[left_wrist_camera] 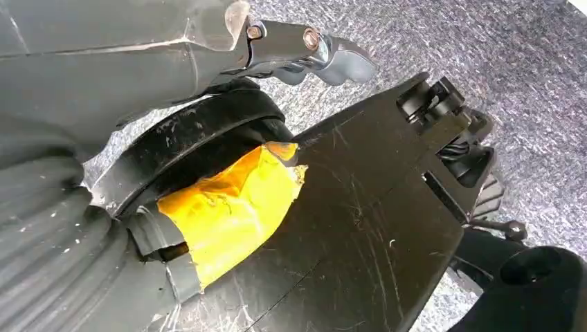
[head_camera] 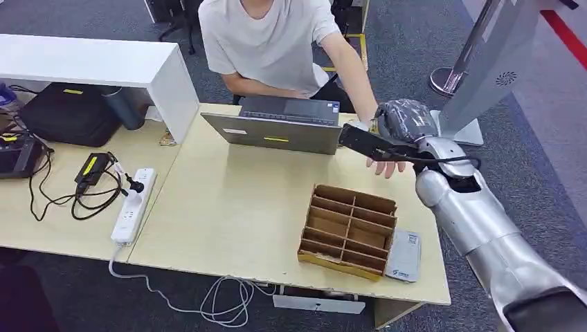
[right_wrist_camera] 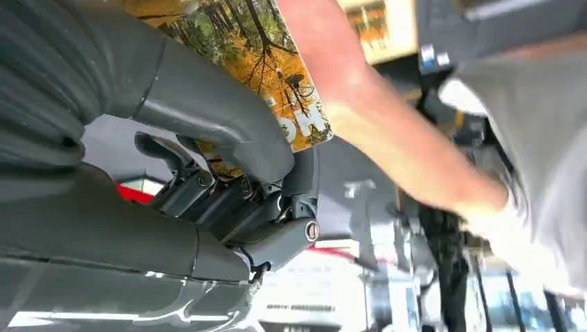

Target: Pass the card to the sensor for recognition and then transmit it.

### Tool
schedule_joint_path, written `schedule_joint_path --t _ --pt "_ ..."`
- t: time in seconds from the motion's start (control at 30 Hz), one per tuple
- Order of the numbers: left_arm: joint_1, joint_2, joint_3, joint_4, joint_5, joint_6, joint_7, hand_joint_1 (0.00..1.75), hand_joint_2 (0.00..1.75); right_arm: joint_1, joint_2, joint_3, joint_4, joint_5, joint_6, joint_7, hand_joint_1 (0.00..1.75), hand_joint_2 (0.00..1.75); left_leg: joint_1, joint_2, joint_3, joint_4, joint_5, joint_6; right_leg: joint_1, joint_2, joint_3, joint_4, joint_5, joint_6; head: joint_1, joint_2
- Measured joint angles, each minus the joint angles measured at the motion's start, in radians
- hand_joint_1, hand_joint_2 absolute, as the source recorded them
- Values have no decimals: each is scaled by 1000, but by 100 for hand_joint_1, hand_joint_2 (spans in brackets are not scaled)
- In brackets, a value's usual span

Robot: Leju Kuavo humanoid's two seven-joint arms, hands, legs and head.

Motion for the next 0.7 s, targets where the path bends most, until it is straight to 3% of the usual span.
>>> schedule_joint_path --t 0.03,0.07,0.1,0.17,0.27,0.43,0.47,0.7 --pt "0 0 0 0 -3 -2 0 0 175 8 3 2 1 29 -76 4 175 175 0 -1 0 0 0 0 0 0 0 0 0 0 0 0" --pt "0 0 0 0 -10 -3 0 0 175 24 5 4 2 83 -213 11 175 175 0 -1 0 0 0 0 0 -1 0 0 0 0 0 0" --pt "0 0 -2 0 -13 -5 0 0 175 38 7 3 2 126 -304 13 175 175 0 -1 0 0 0 0 0 -1 0 0 0 0 0 0" --pt "-1 0 -7 0 -20 -10 2 0 175 72 13 -6 9 217 -449 8 175 175 0 -1 0 0 0 0 0 0 0 0 0 0 0 0" --pt "-2 0 -13 0 -26 -14 2 0 175 123 21 -42 13 327 -531 -3 175 175 0 -2 0 0 0 0 0 -1 0 -1 0 0 0 0" --pt "-2 0 -15 0 -29 -18 2 0 175 196 38 -141 -2 430 -538 -38 175 175 0 -2 0 0 0 0 0 -1 0 0 0 0 0 0" --pt "-2 0 -15 0 -29 -18 2 0 175 204 40 -155 -2 432 -538 -46 0 175 0 -2 0 0 0 0 0 -2 0 0 0 0 0 0" --pt "-2 0 -15 0 -24 -24 -11 0 175 246 53 -221 -2 454 -540 -72 0 175 0 -2 -1 0 0 0 0 -1 0 0 0 0 0 0"
